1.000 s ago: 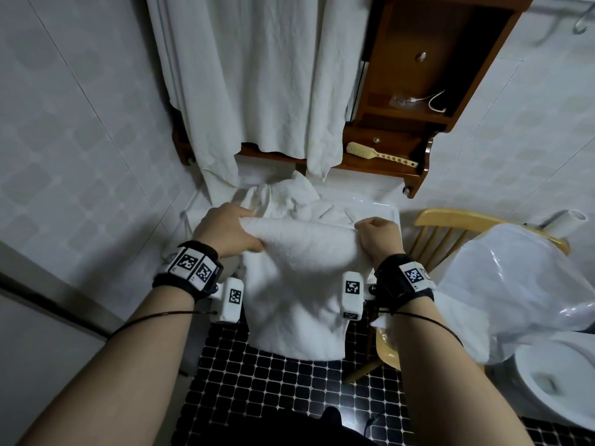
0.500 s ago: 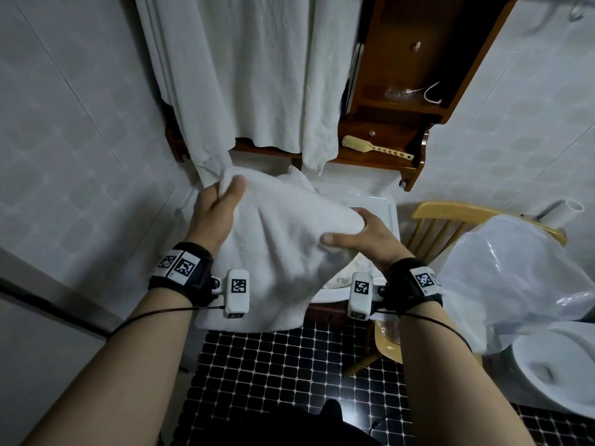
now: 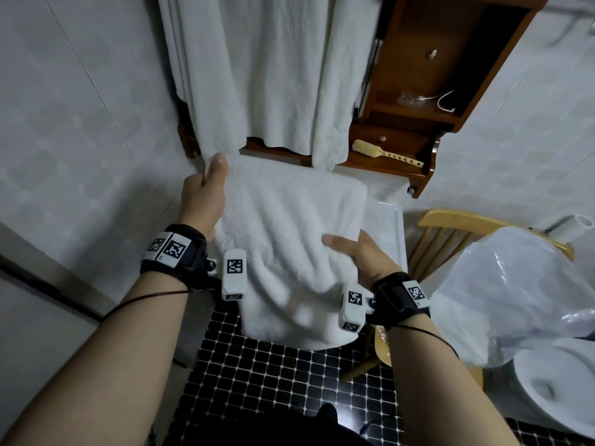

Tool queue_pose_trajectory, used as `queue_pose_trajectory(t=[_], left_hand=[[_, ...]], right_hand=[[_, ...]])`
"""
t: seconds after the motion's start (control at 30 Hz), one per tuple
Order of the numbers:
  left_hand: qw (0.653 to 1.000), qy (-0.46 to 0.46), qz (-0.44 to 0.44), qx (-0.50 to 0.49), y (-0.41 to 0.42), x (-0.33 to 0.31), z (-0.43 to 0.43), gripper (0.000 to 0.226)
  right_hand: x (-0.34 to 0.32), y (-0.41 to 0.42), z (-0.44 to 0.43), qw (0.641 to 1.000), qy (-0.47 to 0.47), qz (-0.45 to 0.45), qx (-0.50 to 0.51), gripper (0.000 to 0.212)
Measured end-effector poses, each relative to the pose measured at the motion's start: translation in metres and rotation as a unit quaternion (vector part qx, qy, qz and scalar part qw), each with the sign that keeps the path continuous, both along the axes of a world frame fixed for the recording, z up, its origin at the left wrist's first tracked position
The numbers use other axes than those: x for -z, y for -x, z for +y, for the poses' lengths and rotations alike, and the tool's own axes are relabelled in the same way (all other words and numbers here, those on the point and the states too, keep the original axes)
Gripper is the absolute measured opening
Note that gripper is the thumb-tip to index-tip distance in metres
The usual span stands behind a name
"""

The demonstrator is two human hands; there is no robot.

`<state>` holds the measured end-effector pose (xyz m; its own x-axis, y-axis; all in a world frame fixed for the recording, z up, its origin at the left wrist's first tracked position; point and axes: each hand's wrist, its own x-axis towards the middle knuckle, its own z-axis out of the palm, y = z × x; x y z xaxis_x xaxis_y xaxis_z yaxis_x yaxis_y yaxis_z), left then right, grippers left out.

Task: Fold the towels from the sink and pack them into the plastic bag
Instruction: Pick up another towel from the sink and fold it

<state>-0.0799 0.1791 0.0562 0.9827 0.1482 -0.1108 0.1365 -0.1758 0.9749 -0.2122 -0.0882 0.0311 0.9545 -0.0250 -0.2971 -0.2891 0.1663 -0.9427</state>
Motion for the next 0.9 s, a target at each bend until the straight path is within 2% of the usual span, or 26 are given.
queue_pose_trajectory(t=[0.1, 0.2, 0.27, 0.33, 0.43, 0.47, 0.53, 0.6, 0.67, 0.73, 0.77, 0.87, 0.9], left_hand=[[0.993, 0.016, 0.112, 0.018, -0.007, 0.014, 0.011, 0.102], [0.976, 0.099, 0.179, 0.069, -0.002, 0.030, 0.015, 0.092], [0.955, 0.164, 0.225, 0.099, 0.009, 0.037, 0.013, 0.095], [0.927, 0.228, 0.259, 0.148, 0.022, 0.045, 0.009, 0.098], [0.914, 0.242, 0.254, 0.203, 0.038, 0.054, -0.002, 0.075], [0.914, 0.241, 0.246, 0.216, 0.040, 0.056, -0.006, 0.075], [0.925, 0.221, 0.217, 0.223, 0.038, 0.063, -0.007, 0.098], [0.943, 0.200, 0.190, 0.188, 0.034, 0.068, -0.009, 0.113], [0.958, 0.169, 0.161, 0.165, 0.029, 0.068, -0.013, 0.100], [0.971, 0.112, 0.120, 0.172, 0.028, 0.066, -0.017, 0.068], [0.976, 0.080, 0.103, 0.174, 0.027, 0.066, -0.018, 0.053], [0.987, -0.044, 0.041, 0.148, 0.025, 0.063, -0.019, 0.018], [0.988, -0.078, 0.027, 0.127, 0.024, 0.063, -0.019, 0.011]], right_hand=[[0.002, 0.001, 0.004, 0.999, 0.011, -0.008, 0.046, 0.022], [-0.010, 0.003, 0.008, 0.995, -0.009, -0.010, 0.099, 0.017], [-0.016, 0.002, 0.007, 0.992, -0.017, -0.015, 0.123, 0.019], [-0.017, -0.002, 0.002, 0.992, -0.021, -0.023, 0.122, 0.036], [-0.014, -0.010, -0.010, 0.990, -0.013, 0.002, 0.137, 0.077], [-0.013, -0.011, -0.014, 0.989, -0.005, 0.015, 0.145, 0.077], [-0.006, -0.013, -0.022, 0.986, 0.007, 0.039, 0.162, 0.065], [0.001, -0.014, -0.026, 0.981, 0.007, 0.072, 0.182, 0.066], [0.010, -0.014, -0.028, 0.973, 0.010, 0.117, 0.200, 0.066], [0.017, -0.011, -0.027, 0.970, 0.005, 0.156, 0.188, 0.060], [0.019, -0.008, -0.026, 0.971, -0.007, 0.164, 0.173, 0.059], [0.024, -0.001, -0.024, 0.975, -0.054, 0.156, 0.150, 0.077], [0.025, 0.002, -0.023, 0.979, -0.050, 0.143, 0.133, 0.073]])
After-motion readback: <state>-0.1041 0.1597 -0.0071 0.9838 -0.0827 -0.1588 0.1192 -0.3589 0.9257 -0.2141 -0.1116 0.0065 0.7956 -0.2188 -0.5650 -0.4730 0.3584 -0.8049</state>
